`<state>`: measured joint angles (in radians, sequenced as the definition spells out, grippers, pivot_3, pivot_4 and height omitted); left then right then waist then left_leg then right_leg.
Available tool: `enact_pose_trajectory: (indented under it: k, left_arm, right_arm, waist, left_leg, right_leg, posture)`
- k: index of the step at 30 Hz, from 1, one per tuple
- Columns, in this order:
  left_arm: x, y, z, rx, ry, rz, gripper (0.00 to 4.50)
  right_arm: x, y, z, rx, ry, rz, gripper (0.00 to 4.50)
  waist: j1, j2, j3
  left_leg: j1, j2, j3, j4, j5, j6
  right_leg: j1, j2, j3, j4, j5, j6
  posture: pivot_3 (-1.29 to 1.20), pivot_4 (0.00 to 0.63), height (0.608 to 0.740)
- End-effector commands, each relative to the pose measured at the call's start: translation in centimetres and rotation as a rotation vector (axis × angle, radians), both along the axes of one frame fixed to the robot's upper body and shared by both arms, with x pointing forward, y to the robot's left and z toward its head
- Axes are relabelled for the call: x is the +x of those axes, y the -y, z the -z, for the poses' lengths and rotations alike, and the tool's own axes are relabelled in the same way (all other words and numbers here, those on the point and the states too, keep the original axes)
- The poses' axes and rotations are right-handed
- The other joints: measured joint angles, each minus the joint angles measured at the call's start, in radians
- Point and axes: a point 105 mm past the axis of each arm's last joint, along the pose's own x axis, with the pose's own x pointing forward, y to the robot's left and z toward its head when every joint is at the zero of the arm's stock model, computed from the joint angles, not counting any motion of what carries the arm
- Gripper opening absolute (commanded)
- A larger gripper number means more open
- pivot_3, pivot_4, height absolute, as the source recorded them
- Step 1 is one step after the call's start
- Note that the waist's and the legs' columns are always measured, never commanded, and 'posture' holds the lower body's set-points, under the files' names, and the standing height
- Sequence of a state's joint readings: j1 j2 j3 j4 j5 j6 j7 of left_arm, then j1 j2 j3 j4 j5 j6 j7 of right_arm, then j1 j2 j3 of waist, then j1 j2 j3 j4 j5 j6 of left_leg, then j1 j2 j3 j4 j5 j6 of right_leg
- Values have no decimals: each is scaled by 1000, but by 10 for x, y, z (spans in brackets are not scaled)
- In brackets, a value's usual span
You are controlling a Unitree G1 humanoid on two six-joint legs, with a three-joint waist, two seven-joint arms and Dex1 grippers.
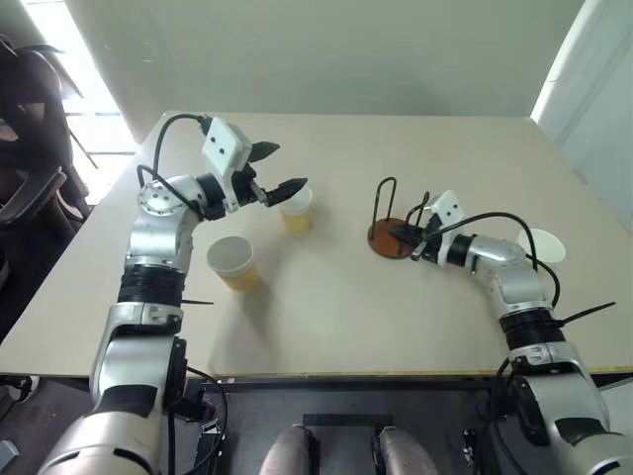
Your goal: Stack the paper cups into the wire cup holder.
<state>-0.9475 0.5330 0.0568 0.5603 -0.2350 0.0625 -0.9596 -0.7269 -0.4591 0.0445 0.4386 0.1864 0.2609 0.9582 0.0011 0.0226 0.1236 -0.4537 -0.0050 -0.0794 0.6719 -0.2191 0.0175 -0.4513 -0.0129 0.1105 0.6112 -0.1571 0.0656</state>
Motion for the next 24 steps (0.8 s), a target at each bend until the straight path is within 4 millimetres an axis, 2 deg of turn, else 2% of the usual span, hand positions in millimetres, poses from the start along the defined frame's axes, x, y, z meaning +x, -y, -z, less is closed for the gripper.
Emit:
enact_pose_trajectory:
  k: [1, 5, 7, 13, 24]
  left_arm:
    - [-1, 2, -20, -1, 65, 12, 4500]
    - [-1, 4, -20, 1, 64, 19, 4500]
    - [-1, 4, -20, 2, 63, 20, 4500]
    - [-1, 3, -20, 8, 62, 21, 4500]
    - [-1, 5, -22, 17, 61, 29, 4500]
  right_arm:
    - [-15, -18, -34, 6, 33, -179, 42]
    - [-31, -29, -36, -70, 1, -335, 42]
    - [-35, -32, -35, -94, -14, -377, 42]
    - [-45, -36, -25, -164, -48, -470, 42]
    - [-37, -33, -16, -181, -47, -451, 42]
  waist:
    - [-1, 0, 0]
    - [-2, 0, 0]
    - [-2, 0, 0]
    - [-1, 0, 0]
    - [-1, 0, 0]
  left_leg:
    - [0, 0, 0, 0, 0, -1]
    - [0, 0, 0, -3, 2, -3]
    - [1, 0, 0, -4, 2, -3]
    - [1, 0, -1, -4, 3, -4]
    - [1, 0, -1, -4, 4, -4]
  right_leg:
    - [0, 0, 0, 0, 0, 0]
    - [-1, 0, 0, 0, -1, -2]
    - [-1, 0, 0, 1, -5, -8]
    - [-1, 0, 0, 1, -5, -8]
    - [-1, 0, 0, 2, -4, -9]
  posture:
    - [0, 150, 740]
    - [0, 150, 740]
    - [0, 150, 740]
    - [0, 150, 740]
    - [0, 150, 740]
